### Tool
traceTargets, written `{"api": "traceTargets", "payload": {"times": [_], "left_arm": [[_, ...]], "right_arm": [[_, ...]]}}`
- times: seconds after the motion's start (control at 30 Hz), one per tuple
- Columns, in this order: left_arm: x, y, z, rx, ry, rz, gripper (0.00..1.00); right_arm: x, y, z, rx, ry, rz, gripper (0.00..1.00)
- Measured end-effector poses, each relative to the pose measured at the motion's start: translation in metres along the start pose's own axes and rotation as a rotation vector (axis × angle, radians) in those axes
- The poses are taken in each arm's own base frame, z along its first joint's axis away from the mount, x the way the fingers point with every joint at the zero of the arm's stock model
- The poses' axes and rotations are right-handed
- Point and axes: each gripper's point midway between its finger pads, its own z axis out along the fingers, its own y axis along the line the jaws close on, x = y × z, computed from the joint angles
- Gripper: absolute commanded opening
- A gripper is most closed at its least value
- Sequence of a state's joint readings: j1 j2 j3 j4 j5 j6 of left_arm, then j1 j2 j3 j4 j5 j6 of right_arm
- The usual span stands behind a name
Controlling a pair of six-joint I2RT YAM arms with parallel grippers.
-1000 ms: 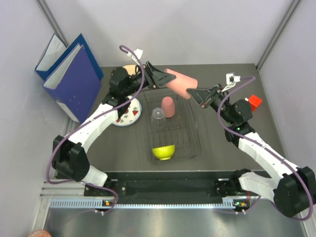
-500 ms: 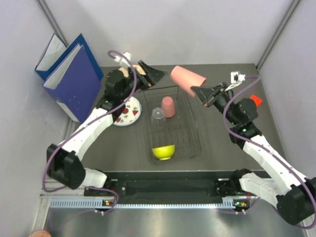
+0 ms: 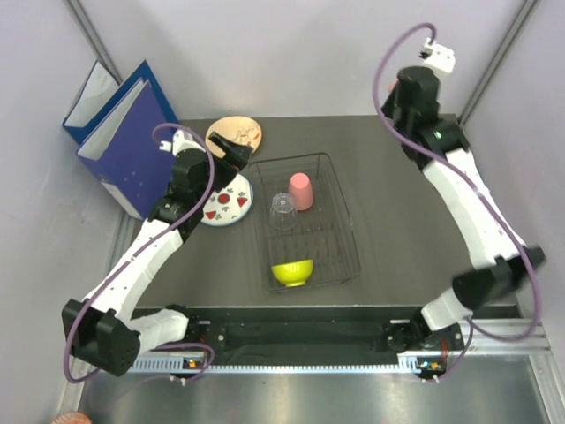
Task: Unload the mixed dishes from the dish rack
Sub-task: Place the cup at the center of the board.
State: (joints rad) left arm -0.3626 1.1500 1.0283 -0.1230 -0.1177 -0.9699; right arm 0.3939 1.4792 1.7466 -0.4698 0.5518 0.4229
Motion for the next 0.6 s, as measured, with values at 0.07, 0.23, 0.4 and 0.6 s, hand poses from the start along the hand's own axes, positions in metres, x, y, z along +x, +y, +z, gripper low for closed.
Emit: {"api": "traceTargets", "payload": {"times": [0.07, 0.23, 0.4, 0.6], "left_arm": [[0.010, 0.017, 0.001, -0.055, 0.023, 0.001, 0.99], [0.025, 0.038, 0.001, -0.124, 0.074, -0.003, 0.99], [0.036, 0.048, 0.005, -0.157, 0.114, -0.001, 0.99], [0.042, 0.052, 0.004, -0.163, 0.133, 0.000, 0.99]], "right_arm": [[0.024, -0.008, 0.036, 0.112, 0.086, -0.059, 0.00], [0.111, -0.037, 0.090, 0.277, 0.312, -0.197, 0.00], [0.171, -0.090, 0.106, 0.358, 0.502, -0.168, 0.00], [0.186, -0.165, 0.122, 0.451, 0.581, -0.012, 0.00]]}}
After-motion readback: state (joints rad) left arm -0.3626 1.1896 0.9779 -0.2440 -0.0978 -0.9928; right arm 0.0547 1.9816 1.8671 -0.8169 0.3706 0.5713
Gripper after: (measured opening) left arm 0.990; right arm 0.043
